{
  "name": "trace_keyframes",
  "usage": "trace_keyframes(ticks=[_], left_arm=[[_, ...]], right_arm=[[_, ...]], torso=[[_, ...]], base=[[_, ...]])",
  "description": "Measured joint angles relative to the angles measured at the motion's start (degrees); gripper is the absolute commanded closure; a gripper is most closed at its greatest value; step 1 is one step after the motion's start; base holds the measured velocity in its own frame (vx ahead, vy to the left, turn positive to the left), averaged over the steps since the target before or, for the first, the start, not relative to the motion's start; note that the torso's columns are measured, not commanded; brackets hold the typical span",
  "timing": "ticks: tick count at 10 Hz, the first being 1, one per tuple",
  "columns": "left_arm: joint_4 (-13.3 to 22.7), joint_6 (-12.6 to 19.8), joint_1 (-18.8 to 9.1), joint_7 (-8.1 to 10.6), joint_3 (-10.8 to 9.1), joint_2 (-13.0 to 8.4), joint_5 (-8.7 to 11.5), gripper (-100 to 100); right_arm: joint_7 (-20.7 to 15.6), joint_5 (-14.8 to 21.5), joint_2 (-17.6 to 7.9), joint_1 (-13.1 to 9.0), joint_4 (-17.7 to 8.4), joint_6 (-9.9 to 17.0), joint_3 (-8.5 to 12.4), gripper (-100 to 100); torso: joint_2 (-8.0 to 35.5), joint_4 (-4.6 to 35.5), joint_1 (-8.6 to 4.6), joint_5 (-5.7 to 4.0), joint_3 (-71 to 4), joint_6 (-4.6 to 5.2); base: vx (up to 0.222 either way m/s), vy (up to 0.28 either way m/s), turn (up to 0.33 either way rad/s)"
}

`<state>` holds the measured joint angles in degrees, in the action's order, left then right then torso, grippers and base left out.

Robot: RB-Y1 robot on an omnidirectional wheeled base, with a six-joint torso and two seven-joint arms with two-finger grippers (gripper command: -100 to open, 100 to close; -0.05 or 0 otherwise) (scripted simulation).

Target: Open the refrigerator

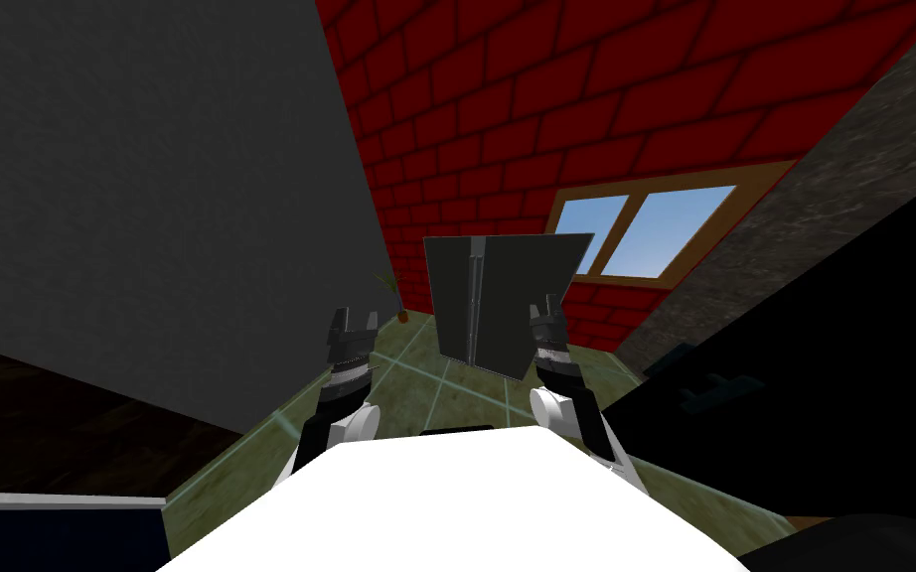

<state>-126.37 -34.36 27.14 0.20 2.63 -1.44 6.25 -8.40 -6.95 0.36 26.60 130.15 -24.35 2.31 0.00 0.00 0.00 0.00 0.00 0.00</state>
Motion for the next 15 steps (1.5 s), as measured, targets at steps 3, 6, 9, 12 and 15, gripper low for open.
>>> trace_keyframes(ticks=[3,6,9,12,15], left_arm=[[0.0,0.0,0.0,0.0,0.0,0.0,0.0,0],[0.0,0.0,0.0,0.0,0.0,0.0,0.0,0],[0.0,0.0,0.0,0.0,0.0,0.0,0.0,0],[0.0,0.0,0.0,0.0,0.0,0.0,0.0,0],[0.0,0.0,0.0,0.0,0.0,0.0,0.0,0]], right_arm=[[0.0,0.0,0.0,0.0,0.0,0.0,0.0,0],[0.0,0.0,0.0,0.0,0.0,0.0,0.0,0],[0.0,0.0,0.0,0.0,0.0,0.0,0.0,0],[0.2,0.6,-3.0,0.2,-0.4,0.4,0.8,-100],[0.8,1.8,-7.6,0.8,-1.1,0.9,2.5,-100]], torso=[[10.0,10.1,0.0,0.0,-20.1,0.0],[22.7,22.7,0.0,0.0,-45.4,0.0],[35.4,35.4,0.0,0.0,-70.7,0.0],[42.0,42.0,0.04,0.01,-84.3,0.01],[42.3,42.3,-0.02,-0.01,-84.6,0.01]], base=[[0.0,0.0,0.0],[0.0,0.0,0.0],[0.0,0.0,0.0],[0.043,0.018,-0.096],[0.058,0.023,-0.089]])
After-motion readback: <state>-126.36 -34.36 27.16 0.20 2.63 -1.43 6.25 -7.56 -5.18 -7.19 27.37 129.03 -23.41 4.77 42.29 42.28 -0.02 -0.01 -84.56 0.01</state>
